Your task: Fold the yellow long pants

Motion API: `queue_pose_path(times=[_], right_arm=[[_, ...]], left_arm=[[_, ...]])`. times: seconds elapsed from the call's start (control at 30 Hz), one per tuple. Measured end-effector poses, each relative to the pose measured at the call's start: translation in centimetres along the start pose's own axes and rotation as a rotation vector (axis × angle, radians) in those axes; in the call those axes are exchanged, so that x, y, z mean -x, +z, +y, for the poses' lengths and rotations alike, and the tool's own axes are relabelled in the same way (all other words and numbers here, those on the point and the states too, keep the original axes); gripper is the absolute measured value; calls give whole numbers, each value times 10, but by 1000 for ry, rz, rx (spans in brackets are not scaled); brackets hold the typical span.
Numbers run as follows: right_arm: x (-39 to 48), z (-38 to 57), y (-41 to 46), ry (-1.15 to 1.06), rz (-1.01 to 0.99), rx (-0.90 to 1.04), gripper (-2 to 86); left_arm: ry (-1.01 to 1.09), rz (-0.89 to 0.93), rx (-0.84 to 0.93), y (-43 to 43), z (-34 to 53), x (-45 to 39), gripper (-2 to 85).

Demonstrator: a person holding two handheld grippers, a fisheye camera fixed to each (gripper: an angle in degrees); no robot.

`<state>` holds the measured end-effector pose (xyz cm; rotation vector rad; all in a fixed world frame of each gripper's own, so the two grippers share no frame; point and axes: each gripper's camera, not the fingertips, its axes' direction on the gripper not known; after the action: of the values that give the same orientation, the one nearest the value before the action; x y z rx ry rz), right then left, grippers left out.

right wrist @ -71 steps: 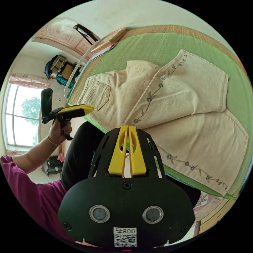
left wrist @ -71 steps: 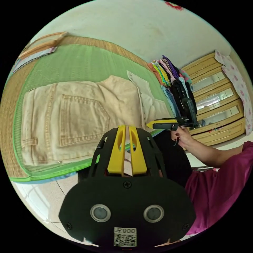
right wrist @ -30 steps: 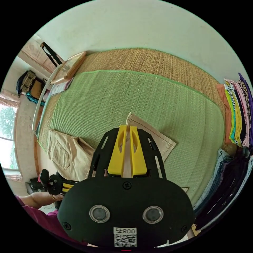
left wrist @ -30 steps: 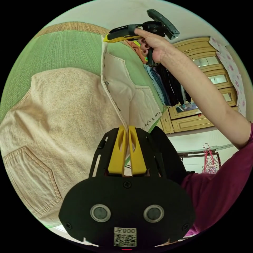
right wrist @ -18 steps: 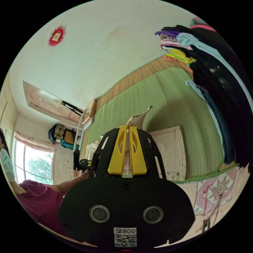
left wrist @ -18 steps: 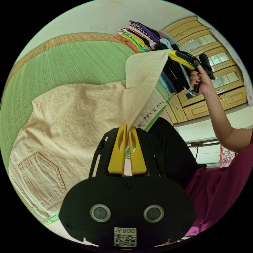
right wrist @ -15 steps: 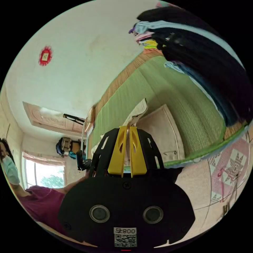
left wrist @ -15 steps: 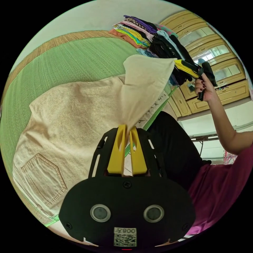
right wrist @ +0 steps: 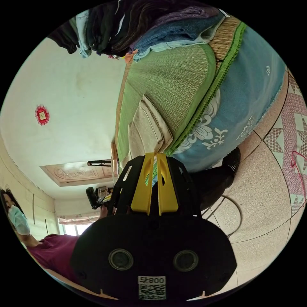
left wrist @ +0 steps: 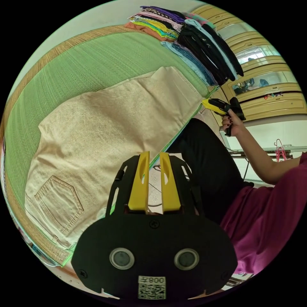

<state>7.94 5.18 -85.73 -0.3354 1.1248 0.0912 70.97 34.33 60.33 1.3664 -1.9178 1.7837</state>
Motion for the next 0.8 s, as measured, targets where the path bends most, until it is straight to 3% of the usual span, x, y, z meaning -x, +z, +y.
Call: queue_pose_path(times=[0.13,0.5,0.67,0.8], right_arm=[[-39,9,13,-3,-49,5,13],[-90,27,39,-70,-37,42,10],[-105,32,49,-90,-37,62,9],[-111,37,54,-117,-40,75,9]], left_arm=[[29,41,-50,5,-58,-24,64],[141,-60,-4,100,-353,-99,69],[174,-122,128,154,-404,-115,42],[213,-121,109,162,-413,-131,15]])
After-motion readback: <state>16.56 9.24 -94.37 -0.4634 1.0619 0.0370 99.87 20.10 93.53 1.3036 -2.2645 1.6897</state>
